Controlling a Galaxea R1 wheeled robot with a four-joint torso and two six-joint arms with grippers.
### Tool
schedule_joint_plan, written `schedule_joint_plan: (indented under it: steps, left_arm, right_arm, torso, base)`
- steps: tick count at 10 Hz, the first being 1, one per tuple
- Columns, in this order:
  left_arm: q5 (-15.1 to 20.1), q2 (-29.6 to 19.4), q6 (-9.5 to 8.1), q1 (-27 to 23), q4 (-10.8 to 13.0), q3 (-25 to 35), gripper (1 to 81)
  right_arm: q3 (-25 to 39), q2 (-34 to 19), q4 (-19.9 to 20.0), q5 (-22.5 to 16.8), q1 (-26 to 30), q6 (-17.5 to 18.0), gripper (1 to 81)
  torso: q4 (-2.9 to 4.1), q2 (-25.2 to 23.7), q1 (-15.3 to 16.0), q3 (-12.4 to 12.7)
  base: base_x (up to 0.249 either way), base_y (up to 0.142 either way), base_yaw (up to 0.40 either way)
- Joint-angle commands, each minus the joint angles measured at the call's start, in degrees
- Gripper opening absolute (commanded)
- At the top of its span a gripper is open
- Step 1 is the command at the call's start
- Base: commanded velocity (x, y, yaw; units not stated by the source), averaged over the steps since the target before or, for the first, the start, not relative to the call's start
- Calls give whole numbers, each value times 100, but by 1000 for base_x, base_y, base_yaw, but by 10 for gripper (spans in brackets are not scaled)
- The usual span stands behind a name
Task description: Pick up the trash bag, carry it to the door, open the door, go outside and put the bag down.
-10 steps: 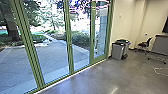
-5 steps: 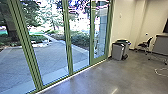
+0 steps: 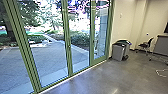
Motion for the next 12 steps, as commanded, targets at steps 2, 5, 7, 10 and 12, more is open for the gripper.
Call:
schedule_joint_plan:
  steps: [2,5,7,10,12]
  left_arm:
    - [273,2,36,-416,51,9,10]
    - [273,2,36,-416,68,9,10]
    - [161,10,36,-416,86,9,10]
    - [-191,19,44,-320,120,9,10]
    - [-263,19,36,-302,165,9,10]
  right_arm:
    - [70,26,-64,-349,256,-13,811]
    - [-18,79,-64,-358,256,-31,811]
    - [-44,96,-64,-358,256,-40,811]
    - [-44,123,-73,-358,256,-66,811]
    - [-44,132,-73,-358,256,-66,811]
  torso:
    - [0,2,2,0]
    - [0,2,0,0]
    - [0,2,0,0]
    - [0,2,0,0]
    - [0,2,0,0]
  base:
    - [115,-84,0]
    - [115,-84,0]
    - [115,-85,0]
    - [121,-84,0]
    - [129,-84,0]
